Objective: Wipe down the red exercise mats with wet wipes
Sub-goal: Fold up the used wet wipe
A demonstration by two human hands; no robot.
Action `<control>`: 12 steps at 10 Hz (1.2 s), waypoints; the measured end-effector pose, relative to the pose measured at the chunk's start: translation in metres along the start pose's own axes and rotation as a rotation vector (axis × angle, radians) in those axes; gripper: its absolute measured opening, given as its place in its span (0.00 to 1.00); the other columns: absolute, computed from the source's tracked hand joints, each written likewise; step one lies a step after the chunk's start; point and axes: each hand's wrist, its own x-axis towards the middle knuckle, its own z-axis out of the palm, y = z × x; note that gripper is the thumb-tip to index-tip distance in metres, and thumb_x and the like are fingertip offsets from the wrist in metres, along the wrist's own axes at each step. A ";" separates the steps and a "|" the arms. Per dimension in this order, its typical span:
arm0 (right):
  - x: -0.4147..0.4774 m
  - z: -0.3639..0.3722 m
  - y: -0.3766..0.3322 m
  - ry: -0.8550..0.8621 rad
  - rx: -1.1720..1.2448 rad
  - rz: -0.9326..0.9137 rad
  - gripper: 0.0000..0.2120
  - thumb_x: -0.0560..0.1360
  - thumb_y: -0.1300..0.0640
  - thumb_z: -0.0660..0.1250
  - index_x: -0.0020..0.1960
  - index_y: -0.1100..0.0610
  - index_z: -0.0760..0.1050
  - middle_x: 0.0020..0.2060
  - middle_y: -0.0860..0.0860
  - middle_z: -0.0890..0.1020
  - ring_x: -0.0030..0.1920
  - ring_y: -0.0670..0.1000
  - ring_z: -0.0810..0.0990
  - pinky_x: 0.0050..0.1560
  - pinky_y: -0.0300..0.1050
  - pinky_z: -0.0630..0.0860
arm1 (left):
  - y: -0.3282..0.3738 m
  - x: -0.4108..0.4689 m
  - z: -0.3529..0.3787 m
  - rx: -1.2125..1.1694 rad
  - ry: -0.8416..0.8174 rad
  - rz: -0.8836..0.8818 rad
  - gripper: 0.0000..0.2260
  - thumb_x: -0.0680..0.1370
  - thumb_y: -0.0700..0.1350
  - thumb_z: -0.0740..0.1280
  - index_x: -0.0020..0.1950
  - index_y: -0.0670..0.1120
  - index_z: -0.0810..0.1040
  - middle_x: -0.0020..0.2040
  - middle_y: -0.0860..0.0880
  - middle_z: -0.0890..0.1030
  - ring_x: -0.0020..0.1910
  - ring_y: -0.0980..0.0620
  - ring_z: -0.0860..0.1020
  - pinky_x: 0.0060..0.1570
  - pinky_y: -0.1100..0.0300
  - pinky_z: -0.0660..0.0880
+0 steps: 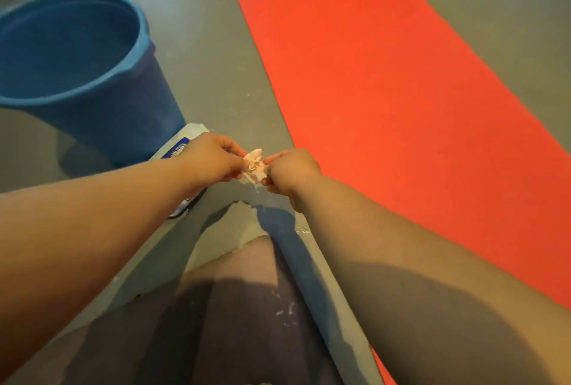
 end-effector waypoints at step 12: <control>0.032 -0.229 0.131 0.107 -0.771 0.534 0.53 0.70 0.56 0.74 0.70 0.28 0.35 0.74 0.48 0.31 0.74 0.67 0.42 0.66 0.69 0.61 | 0.132 0.055 0.268 1.287 -0.564 0.450 0.54 0.65 0.58 0.77 0.76 0.62 0.38 0.77 0.41 0.35 0.75 0.31 0.41 0.63 0.27 0.57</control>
